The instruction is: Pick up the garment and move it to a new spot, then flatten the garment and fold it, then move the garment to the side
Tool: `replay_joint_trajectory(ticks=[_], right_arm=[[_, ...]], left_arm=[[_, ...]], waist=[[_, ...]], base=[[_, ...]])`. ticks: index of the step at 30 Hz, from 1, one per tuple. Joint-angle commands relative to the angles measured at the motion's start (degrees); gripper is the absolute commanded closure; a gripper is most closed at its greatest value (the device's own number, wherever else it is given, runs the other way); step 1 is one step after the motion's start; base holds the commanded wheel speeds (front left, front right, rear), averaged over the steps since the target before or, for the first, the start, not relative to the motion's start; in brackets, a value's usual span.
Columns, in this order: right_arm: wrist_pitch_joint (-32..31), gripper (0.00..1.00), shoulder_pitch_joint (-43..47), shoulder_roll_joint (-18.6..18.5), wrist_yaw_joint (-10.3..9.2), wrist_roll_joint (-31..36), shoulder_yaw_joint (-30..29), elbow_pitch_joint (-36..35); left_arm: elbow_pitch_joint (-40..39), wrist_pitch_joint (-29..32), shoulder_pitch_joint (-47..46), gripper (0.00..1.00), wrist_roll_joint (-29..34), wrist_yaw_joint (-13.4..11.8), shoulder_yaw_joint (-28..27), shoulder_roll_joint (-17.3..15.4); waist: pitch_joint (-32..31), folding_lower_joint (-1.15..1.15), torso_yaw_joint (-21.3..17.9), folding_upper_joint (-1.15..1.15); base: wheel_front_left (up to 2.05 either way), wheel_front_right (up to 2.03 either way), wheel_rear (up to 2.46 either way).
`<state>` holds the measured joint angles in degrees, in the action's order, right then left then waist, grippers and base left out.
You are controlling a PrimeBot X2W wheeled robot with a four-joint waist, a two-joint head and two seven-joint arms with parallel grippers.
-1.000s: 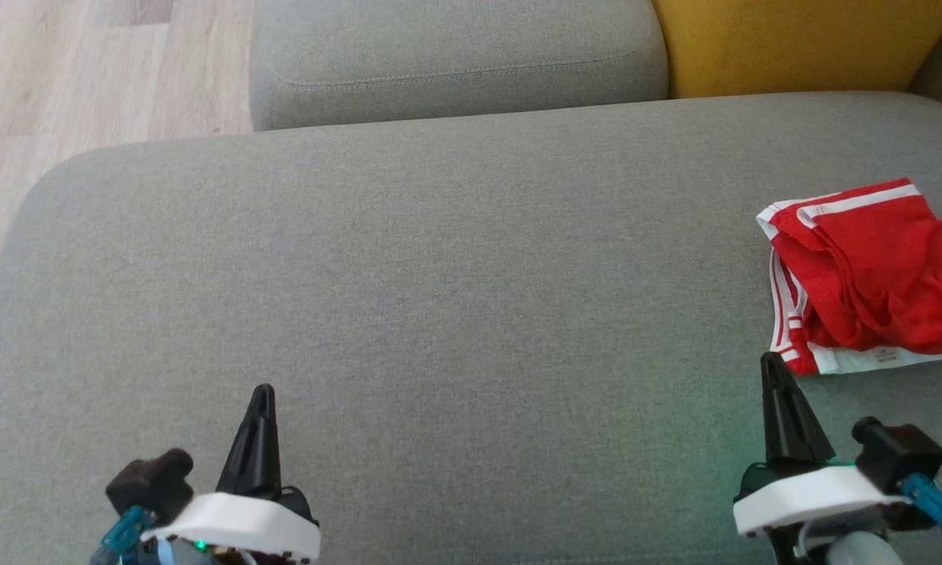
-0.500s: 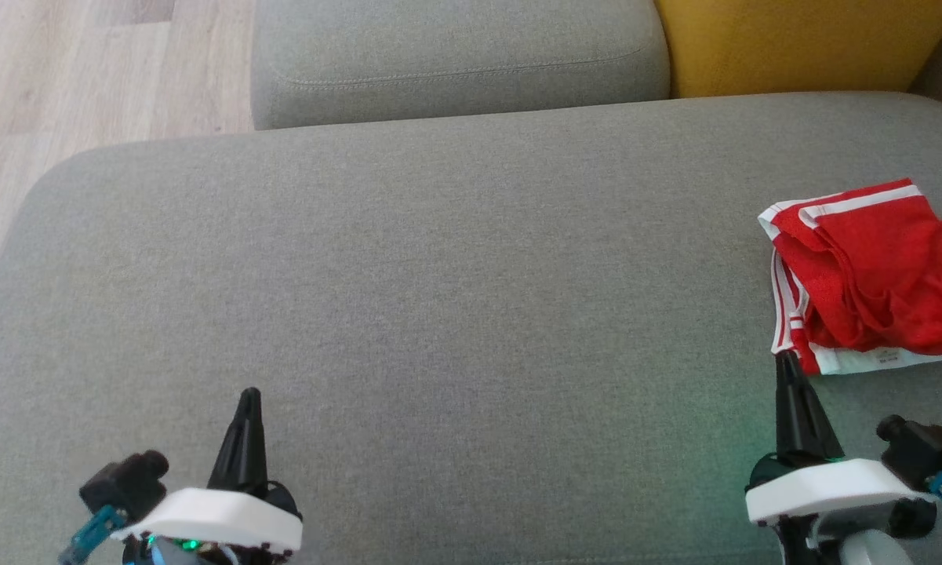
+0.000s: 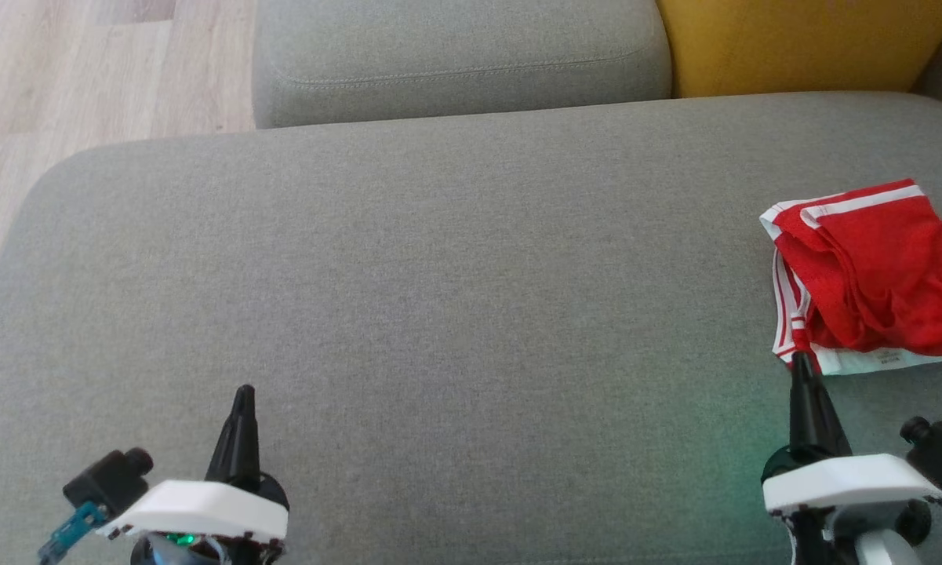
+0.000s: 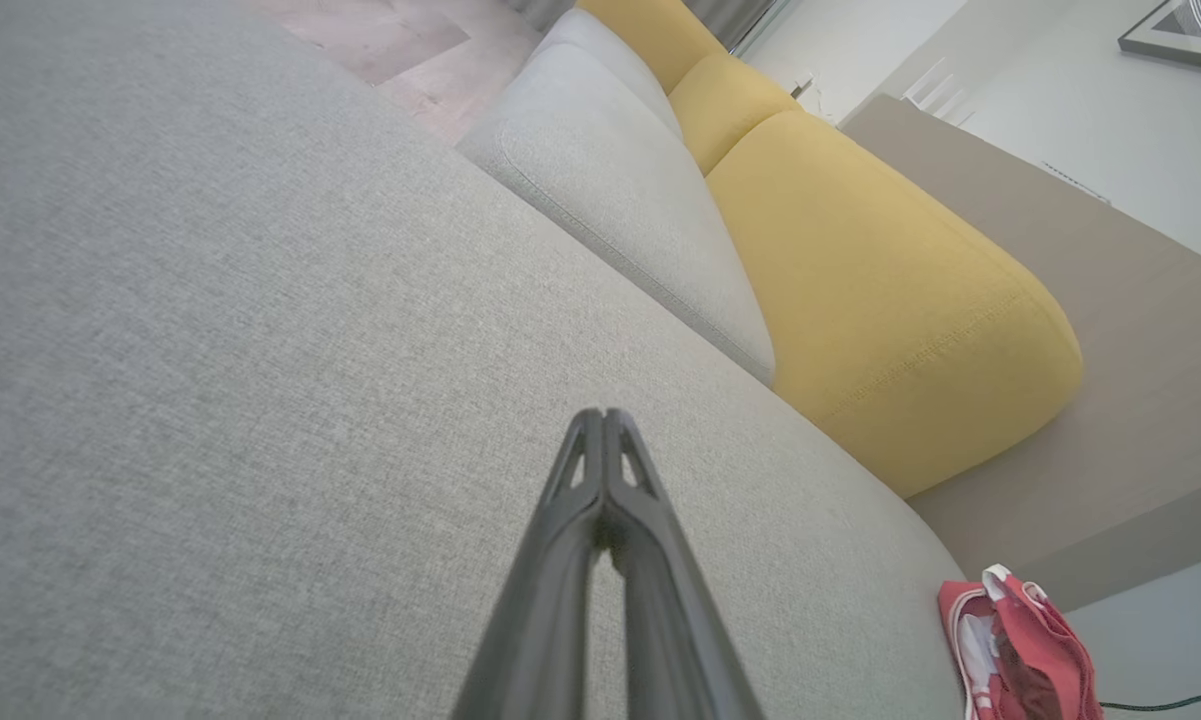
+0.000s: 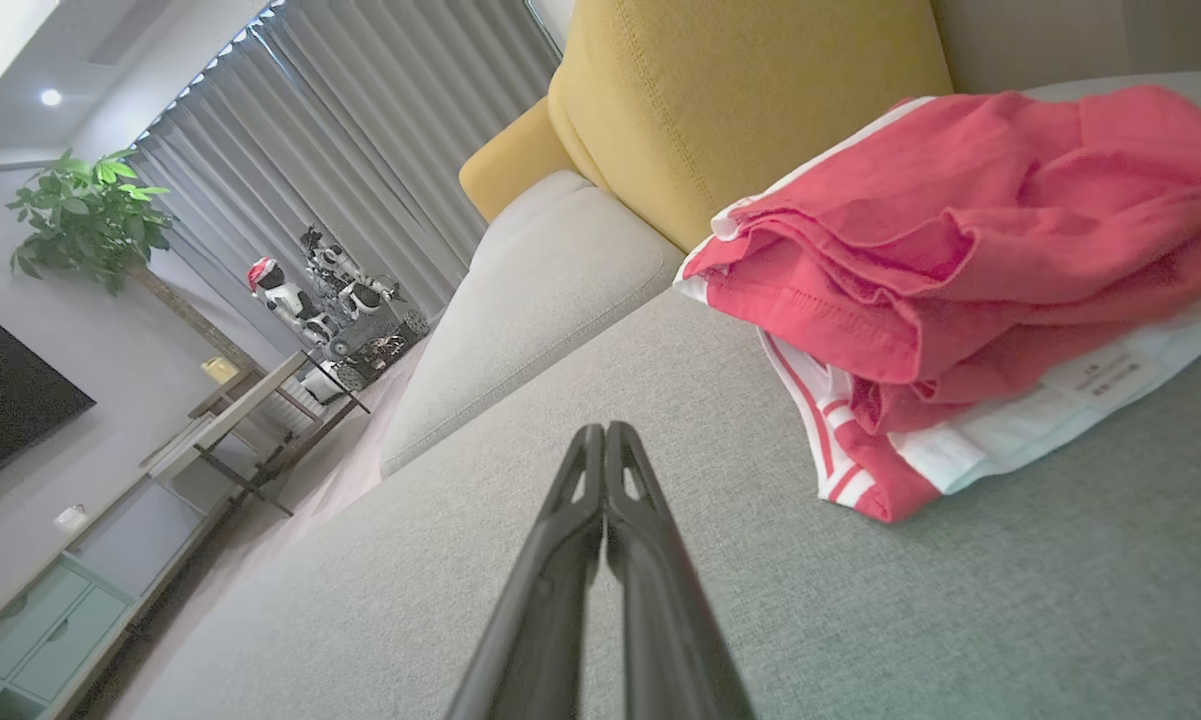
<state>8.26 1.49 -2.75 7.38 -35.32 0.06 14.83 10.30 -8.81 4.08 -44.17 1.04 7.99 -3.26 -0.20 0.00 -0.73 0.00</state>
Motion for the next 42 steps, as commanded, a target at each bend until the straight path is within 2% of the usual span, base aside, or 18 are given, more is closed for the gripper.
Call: replay_joint_trajectory(ticks=[1,42], right_arm=[[-0.23,1.0,-3.41,-1.06,0.04,-1.83,0.17,-1.71],[-6.72,1.0,-5.47,-1.38,0.08,-30.68,-2.16,-1.32]], left_arm=[[-1.49,0.26,-3.52,1.0,-1.5,0.48,-1.72,-0.8],[1.08,6.84,-6.83,1.0,-26.2,3.51,-6.91,-1.14]], waist=[[0.01,0.0,0.01,0.0],[0.2,0.0,0.38,0.0]], base=[[0.0,0.0,0.0],[0.0,0.0,0.0]])
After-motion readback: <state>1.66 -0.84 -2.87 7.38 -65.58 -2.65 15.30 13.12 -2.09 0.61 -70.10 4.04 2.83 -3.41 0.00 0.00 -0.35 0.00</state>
